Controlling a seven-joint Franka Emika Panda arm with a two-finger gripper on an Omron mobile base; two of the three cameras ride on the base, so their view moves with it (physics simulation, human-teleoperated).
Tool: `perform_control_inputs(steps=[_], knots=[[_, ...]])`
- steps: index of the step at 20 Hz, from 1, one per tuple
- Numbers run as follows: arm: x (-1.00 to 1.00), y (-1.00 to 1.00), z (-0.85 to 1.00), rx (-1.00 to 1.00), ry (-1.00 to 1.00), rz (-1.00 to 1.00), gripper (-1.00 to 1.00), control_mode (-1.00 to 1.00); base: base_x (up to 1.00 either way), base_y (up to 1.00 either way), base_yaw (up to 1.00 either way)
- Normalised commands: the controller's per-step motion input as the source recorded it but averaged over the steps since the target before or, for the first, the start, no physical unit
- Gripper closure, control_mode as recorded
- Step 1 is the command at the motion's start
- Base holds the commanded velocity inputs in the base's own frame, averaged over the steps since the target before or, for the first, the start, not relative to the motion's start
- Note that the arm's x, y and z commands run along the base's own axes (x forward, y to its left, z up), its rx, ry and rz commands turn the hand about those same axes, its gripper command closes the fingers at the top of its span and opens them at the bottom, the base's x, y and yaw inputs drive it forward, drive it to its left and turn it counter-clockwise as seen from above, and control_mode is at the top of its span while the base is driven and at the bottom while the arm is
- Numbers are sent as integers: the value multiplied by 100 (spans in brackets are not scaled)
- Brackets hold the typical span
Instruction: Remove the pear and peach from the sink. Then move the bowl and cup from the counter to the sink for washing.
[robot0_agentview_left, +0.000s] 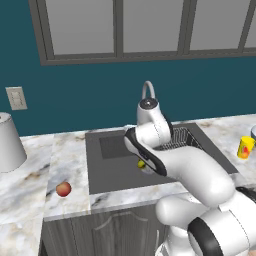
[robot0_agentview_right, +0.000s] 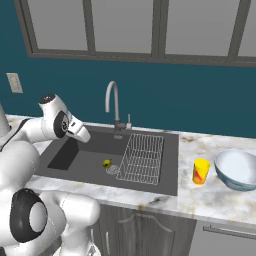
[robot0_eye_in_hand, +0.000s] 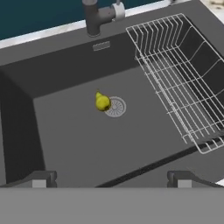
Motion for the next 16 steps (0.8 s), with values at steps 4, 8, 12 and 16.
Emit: perform_control_inputs(steps=[4,8,12,16], knots=[[21,0,-18,-1,-3,0,-100,-100,0,0,0],[21,0,-17,0,-1,0,-100,-100,0,0,0],[22,0,-18,0,0,0,-100,-100,0,0,0],[15,0,-15,0,0,0,-100,-100,0,0,0]])
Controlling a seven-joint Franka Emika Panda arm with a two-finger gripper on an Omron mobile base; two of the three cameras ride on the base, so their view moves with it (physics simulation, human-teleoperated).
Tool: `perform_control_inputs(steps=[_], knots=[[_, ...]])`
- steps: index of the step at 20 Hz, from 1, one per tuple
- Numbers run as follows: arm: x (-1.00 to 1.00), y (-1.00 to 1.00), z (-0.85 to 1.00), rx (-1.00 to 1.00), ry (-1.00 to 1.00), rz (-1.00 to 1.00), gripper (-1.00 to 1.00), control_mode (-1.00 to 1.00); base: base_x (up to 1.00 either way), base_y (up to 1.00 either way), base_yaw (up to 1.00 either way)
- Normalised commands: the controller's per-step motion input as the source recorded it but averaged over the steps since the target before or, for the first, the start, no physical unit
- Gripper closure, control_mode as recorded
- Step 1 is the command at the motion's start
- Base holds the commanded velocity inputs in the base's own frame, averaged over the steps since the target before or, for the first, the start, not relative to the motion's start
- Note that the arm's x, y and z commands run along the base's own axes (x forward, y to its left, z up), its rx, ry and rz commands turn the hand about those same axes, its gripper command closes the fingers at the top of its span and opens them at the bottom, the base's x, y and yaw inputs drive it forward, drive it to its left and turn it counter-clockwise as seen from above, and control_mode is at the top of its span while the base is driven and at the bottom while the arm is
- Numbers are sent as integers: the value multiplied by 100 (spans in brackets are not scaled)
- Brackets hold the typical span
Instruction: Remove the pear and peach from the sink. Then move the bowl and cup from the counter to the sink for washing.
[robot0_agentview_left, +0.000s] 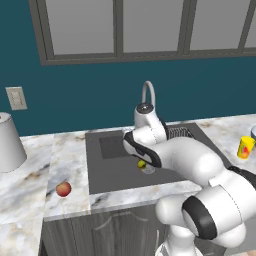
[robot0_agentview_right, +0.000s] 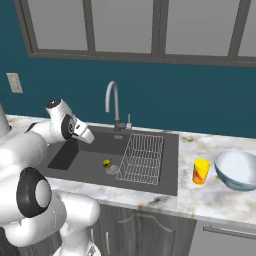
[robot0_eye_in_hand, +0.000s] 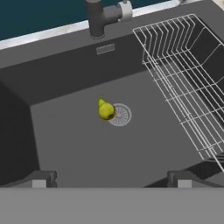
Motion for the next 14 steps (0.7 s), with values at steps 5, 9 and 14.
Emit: perform_control_inputs(steps=[5,9,14], knots=[[12,0,-11,0,0,0,-100,-100,0,0,0],[16,0,-13,0,0,0,-100,-100,0,0,0],[17,0,-15,0,0,0,-100,-100,0,0,0]])
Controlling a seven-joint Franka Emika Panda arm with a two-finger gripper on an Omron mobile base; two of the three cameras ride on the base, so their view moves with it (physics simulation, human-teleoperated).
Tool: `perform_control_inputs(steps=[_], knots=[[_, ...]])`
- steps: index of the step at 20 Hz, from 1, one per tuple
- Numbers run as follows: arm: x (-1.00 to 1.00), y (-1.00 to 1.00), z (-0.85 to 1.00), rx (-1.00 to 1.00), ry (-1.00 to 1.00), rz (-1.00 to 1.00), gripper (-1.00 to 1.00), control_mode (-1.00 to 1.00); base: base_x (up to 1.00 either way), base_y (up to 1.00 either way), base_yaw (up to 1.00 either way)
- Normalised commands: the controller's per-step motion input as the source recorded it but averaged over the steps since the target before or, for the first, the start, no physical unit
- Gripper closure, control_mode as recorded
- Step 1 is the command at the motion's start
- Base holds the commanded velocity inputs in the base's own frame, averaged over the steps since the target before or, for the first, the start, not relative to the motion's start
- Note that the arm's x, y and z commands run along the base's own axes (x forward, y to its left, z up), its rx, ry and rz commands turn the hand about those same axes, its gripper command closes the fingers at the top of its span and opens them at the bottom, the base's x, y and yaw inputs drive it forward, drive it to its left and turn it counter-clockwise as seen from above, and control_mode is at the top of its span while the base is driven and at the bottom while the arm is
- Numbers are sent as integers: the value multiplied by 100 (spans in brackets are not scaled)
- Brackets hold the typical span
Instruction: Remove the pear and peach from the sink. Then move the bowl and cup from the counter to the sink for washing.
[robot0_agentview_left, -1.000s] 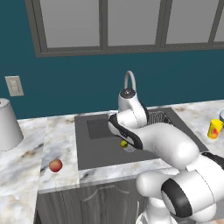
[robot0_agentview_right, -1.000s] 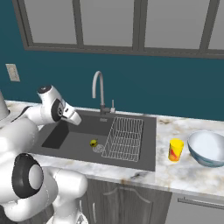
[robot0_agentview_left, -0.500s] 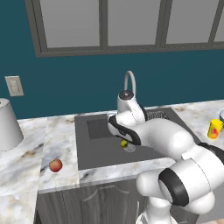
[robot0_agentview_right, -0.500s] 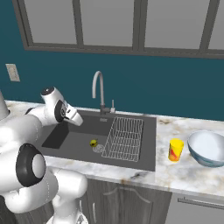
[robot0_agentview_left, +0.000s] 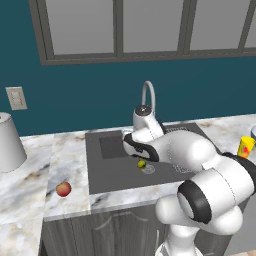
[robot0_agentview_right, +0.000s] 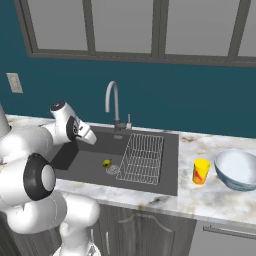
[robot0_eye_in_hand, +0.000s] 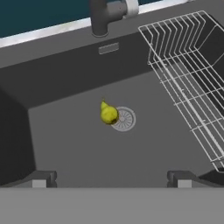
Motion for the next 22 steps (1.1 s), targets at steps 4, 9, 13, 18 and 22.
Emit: perform_control_inputs(steps=[4,9,13,18,22], knots=[[19,0,-14,0,0,0,-100,-100,0,0,0],[18,-2,-15,0,0,0,-100,-100,0,0,0],[14,-6,-18,0,3,0,-100,-100,0,0,0],[12,-6,-19,0,2,0,-100,-100,0,0,0],[15,-2,-18,0,3,0,-100,-100,0,0,0]])
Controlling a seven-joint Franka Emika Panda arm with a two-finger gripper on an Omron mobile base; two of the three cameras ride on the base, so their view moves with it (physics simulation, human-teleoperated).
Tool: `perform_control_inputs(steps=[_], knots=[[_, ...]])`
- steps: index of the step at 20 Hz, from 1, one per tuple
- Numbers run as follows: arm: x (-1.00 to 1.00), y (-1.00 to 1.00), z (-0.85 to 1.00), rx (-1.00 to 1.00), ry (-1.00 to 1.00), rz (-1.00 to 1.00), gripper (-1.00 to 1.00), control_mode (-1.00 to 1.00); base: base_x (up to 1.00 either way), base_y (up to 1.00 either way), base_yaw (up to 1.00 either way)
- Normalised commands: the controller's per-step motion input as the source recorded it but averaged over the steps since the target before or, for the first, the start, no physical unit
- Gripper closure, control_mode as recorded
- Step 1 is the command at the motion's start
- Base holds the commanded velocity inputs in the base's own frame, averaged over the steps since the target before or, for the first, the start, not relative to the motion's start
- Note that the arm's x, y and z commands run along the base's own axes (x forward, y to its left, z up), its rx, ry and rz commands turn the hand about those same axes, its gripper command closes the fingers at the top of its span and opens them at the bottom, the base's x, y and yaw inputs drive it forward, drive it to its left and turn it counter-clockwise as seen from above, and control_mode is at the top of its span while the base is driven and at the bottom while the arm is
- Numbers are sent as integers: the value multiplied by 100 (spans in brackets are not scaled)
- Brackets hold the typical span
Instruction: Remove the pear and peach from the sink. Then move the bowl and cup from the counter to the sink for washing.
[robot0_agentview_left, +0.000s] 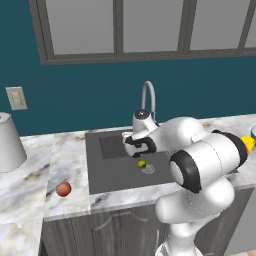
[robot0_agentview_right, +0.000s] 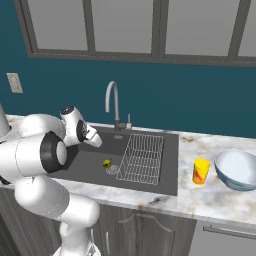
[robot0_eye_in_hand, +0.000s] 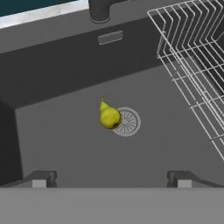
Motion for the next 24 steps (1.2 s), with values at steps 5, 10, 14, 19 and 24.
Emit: perform_control_inputs(steps=[5,10,14,19,24], knots=[[16,-3,-18,0,3,0,-100,-100,0,0,0],[13,-4,-20,-2,0,0,-100,-100,0,0,0],[16,-3,-20,-4,0,0,-100,-100,0,0,0],[19,-2,-17,-2,0,0,-100,-100,0,0,0],[14,0,-17,0,5,0,-100,-100,0,0,0]])
